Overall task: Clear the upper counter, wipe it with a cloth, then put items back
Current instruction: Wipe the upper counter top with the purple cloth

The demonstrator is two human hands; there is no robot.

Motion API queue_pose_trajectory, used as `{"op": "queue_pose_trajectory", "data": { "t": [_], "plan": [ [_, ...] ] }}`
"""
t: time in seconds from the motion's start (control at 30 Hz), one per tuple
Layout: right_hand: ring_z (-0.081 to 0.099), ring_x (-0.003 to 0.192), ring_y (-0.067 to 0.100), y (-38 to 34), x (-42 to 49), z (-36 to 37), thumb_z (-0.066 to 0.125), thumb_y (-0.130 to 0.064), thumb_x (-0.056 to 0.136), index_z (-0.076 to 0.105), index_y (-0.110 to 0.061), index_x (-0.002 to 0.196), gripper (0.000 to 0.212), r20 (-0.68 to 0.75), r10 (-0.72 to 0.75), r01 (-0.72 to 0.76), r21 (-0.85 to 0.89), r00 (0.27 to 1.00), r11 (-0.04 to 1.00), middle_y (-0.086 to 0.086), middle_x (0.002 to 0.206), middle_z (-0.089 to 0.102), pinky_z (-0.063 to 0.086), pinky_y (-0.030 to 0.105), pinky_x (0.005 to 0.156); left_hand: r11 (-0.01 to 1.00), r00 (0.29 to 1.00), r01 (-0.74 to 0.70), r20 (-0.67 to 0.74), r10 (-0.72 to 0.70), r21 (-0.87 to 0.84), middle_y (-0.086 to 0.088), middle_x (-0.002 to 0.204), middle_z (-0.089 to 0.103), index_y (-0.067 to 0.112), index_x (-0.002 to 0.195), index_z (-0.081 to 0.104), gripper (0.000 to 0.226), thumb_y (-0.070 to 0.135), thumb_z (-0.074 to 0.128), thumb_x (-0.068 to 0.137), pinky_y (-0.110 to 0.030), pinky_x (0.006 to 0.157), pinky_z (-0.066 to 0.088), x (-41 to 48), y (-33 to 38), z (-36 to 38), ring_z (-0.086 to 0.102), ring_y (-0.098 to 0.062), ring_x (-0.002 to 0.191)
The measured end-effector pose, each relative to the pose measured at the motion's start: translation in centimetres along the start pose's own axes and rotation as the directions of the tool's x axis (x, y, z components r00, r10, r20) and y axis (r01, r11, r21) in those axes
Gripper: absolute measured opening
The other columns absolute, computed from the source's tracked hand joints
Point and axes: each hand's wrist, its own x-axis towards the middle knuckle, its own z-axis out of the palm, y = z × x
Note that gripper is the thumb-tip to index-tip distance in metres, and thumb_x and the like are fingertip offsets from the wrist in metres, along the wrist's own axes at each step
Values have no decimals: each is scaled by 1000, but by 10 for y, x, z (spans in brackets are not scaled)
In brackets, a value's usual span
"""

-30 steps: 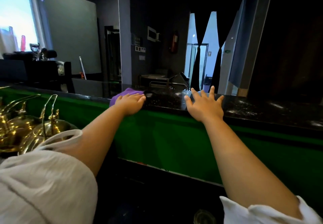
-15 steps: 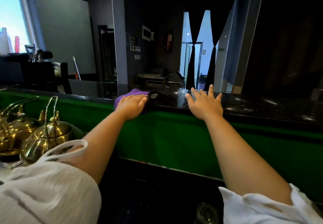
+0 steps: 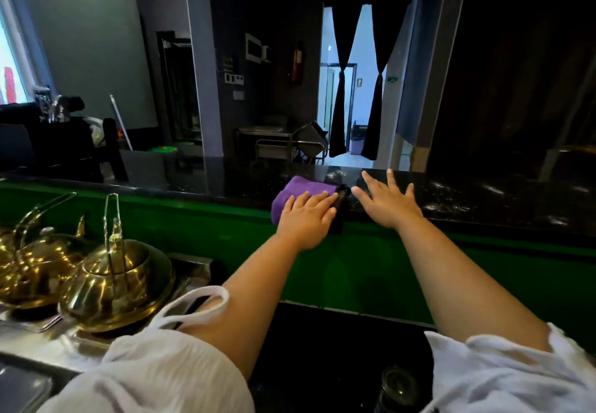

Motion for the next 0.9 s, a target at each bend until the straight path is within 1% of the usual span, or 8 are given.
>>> {"op": "queue_pose_trajectory", "data": {
  "t": [0.1, 0.23, 0.3, 0.37, 0.5, 0.6, 0.73, 0.9],
  "plan": [
    [-17, 146, 20, -3, -3, -7, 15, -60, 96, 4, -28, 152, 66, 47, 12, -12, -2, 999, 1000, 3, 160, 9, -13, 60, 111, 1000, 993, 3, 119, -5, 18, 12, 158, 11, 35, 149, 12, 48, 40, 18, 101, -40, 119, -2, -3, -9, -14, 5, -18, 148],
    [-8, 148, 19, -24, -1, -10, 28, -47, 100, 25, -24, 149, 55, -80, -165, 168, 33, 983, 985, 2, 157, 22, -15, 60, 110, 992, 984, 98, 140, -109, 82, 9, 159, 9, 33, 150, 12, 49, 40, 18, 101, -41, 119, 3, -5, -44, -27, 5, -21, 148],
    [-4, 148, 20, -36, 9, -9, 31, -46, 100, 33, -26, 146, 50, -76, -201, 205, 51, 977, 977, 1, 156, 26, -14, 60, 110, 979, 972, 178, 138, -191, 100, 8, 159, 9, 31, 150, 14, 49, 39, 18, 102, -42, 119, 5, 0, -76, -35, 7, -24, 148],
    [-4, 148, 21, -42, 21, -7, 28, -49, 99, 35, -25, 145, 52, -17, -145, 145, 51, 989, 988, 3, 157, 23, -15, 62, 110, 964, 951, 245, 170, -259, 103, 5, 159, 8, 27, 150, 15, 49, 35, 18, 102, -44, 120, 6, 10, -113, -46, 7, -26, 147],
    [-6, 148, 25, -38, 38, 7, 20, -59, 96, 21, -21, 151, 66, 35, 11, -11, -10, 999, 1000, 8, 158, 18, -18, 61, 108, 917, 892, 270, 282, -353, 292, -8, 160, -6, 11, 151, 5, 50, 14, 17, 102, -54, 117, 8, 42, -152, -60, -1, -31, 147],
    [-7, 148, 25, -37, 43, 12, 18, -59, 96, 19, -20, 151, 67, 9, 26, -26, -30, 1000, 999, 9, 158, 17, -21, 60, 107, 910, 895, 236, 288, -340, 342, -10, 159, -9, 4, 150, 6, 50, 4, 17, 101, -54, 117, 5, 71, -143, -59, -5, -30, 147],
    [-10, 147, 24, -36, 45, 14, 18, -58, 97, 18, -20, 151, 66, 14, 21, -21, -6, 1000, 1000, 8, 159, 16, -21, 59, 107, 923, 897, 190, 323, -302, 335, -7, 160, -5, 12, 151, 9, 51, 22, 14, 101, -61, 115, 8, 114, -137, -39, -2, -33, 147],
    [-15, 146, 22, -35, 44, 10, 13, -62, 95, 19, -22, 151, 69, 49, 6, -6, -7, 999, 1000, 6, 160, 12, -21, 60, 107, 952, 938, 14, 326, -118, 305, 2, 160, -5, 24, 151, 6, 51, 32, 11, 101, -60, 115, 5, 95, -69, -17, 0, -36, 146]
  ]
}}
